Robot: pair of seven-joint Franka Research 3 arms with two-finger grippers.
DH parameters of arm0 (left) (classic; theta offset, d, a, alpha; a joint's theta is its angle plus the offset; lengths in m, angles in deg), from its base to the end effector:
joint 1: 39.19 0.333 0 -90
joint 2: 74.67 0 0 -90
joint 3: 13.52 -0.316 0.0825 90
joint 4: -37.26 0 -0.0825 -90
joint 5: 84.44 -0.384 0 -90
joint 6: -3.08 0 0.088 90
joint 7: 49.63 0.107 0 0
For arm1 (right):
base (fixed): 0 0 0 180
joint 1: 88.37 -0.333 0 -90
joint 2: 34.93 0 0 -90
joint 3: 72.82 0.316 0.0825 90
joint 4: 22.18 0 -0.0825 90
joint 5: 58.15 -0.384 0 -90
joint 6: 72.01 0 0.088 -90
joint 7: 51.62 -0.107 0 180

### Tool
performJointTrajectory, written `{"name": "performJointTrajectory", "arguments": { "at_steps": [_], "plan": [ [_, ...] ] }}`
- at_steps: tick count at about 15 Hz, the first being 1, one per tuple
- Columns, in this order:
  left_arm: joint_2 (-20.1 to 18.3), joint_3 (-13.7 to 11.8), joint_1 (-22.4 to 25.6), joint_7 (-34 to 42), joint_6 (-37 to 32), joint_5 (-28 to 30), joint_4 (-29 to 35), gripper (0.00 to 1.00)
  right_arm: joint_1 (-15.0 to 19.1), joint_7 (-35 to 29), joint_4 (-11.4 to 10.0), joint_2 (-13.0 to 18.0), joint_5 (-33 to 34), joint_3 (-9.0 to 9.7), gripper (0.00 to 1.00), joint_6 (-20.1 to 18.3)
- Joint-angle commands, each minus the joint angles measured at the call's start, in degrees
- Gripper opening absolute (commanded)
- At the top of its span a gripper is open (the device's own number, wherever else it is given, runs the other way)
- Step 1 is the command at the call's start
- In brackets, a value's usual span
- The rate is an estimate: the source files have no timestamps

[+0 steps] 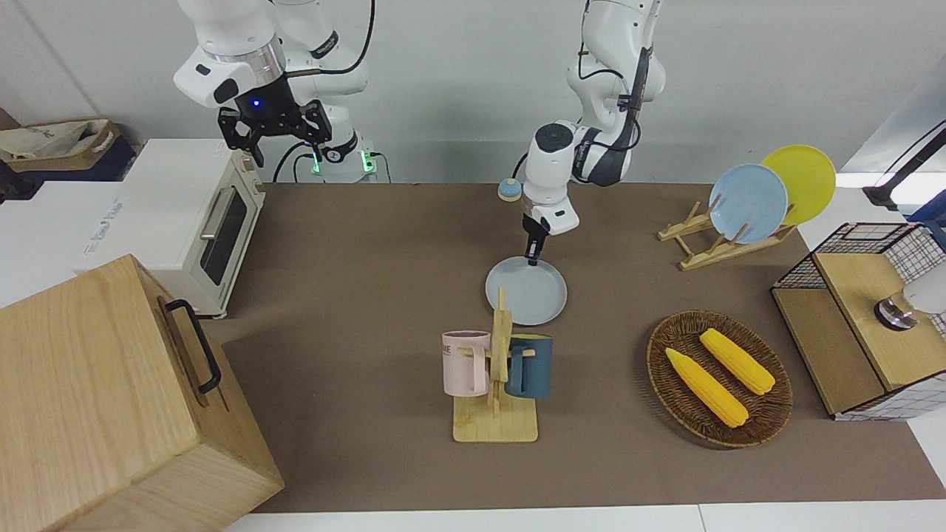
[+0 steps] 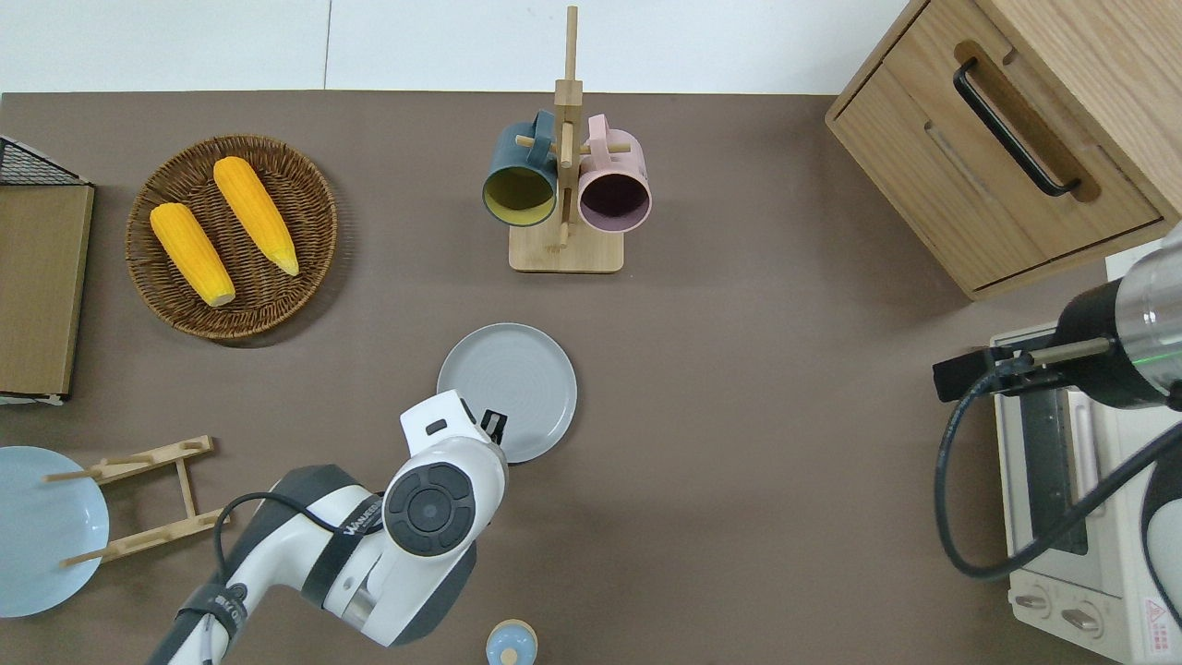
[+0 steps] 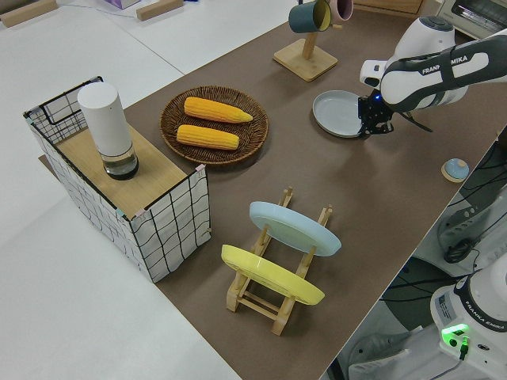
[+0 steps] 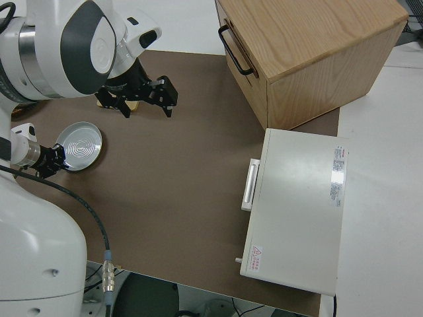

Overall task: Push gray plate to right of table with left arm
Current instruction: 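Push the gray plate with the left gripper away from the basket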

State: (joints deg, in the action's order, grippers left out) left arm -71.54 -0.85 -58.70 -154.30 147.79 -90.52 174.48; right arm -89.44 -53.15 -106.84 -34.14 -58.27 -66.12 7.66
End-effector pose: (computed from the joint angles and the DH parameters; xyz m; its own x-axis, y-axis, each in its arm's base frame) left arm 0.4259 -0.2695 0.3017 0.3777 0.9253 0.0349 0.9212 -0.3793 0.0871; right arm 0.5261 0.0726 0.6599 0.9914 0.1086 -0.0733 0.1090 -0.9940 0.0015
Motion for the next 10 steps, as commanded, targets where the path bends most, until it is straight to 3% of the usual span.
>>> {"name": "performJointTrajectory", "arguments": {
  "at_steps": [1, 10],
  "plan": [
    [6.19, -0.36, -5.35, -6.40, -1.54, -2.53, -4.14, 0.00, 1.15, -0.05, 0.46, 0.17, -0.59, 0.86, 0.983, -0.83],
    [13.74, -0.36, -12.47, -13.97, -6.20, -2.63, -16.08, 0.00, 1.15, -0.05, 0.46, 0.17, -0.59, 0.77, 0.983, -0.83]
  ]
}}
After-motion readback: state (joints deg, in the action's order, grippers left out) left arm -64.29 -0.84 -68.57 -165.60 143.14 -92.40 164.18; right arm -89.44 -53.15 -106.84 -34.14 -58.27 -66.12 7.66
